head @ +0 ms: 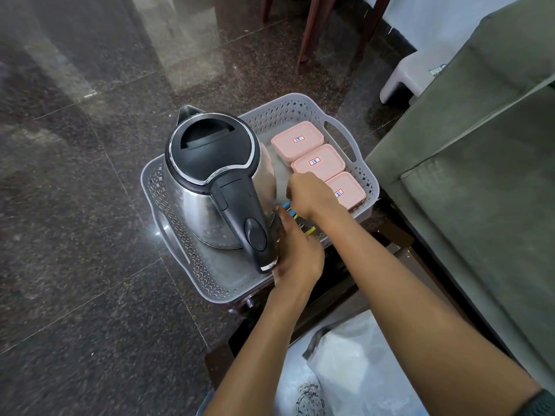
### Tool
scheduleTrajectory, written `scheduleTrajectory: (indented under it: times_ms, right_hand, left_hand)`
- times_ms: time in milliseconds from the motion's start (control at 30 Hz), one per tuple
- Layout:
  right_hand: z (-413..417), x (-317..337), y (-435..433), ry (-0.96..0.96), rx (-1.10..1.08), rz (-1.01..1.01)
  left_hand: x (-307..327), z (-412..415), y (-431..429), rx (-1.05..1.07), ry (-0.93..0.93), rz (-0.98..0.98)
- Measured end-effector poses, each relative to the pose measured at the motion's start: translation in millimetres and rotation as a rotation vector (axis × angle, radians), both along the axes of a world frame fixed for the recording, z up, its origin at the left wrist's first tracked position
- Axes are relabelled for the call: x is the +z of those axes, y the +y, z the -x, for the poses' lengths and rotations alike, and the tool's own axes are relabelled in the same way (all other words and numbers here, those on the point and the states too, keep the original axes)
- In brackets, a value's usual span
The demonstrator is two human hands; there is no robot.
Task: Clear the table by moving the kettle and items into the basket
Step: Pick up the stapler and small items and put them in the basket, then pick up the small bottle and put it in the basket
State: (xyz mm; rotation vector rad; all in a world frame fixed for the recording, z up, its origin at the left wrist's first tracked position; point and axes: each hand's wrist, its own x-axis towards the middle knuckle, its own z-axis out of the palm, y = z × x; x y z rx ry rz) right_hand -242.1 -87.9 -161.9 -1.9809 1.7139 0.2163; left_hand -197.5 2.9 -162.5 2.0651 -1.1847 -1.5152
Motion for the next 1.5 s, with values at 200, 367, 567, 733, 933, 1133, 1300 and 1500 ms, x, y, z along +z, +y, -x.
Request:
scheduleTrajectory:
  times_ms: [200,367,567,733,933,1133,1300,1500]
  right_hand:
    - [5,9,11,0.09,0.139,-0.023]
    - [10,8,12,0.086,0.159,0.007]
    - [53,14,30,-0.378,-0.195,0.327]
    - [110,27,95,-0.596,-0.638,0.486]
    - [172,12,212,-0.47,-0.865,0.505]
    - [212,-6,320,-0.306,-1.006,0.537]
    - [238,-28,377,-0.246,-1.129,0.492]
    - [250,-38,411,-0.233,-1.144,0.46]
  left_hand:
    - [-6,2,-5,0.011,-0.039,0.037]
    - [-5,2,-4,-0.009,-0.063,0.047]
    - [18,8,12,0.037,0.003,0.261]
    - [30,30,39,0.135,-0.048,0.581]
    - [28,101,109,-0.229,-0.006,0.664]
    - [-39,170,179,-0.677,0.046,0.414]
    - [-73,215,208,-0.985,-0.212,0.436]
    - [-92,241,225,-0.993,-0.321,0.473]
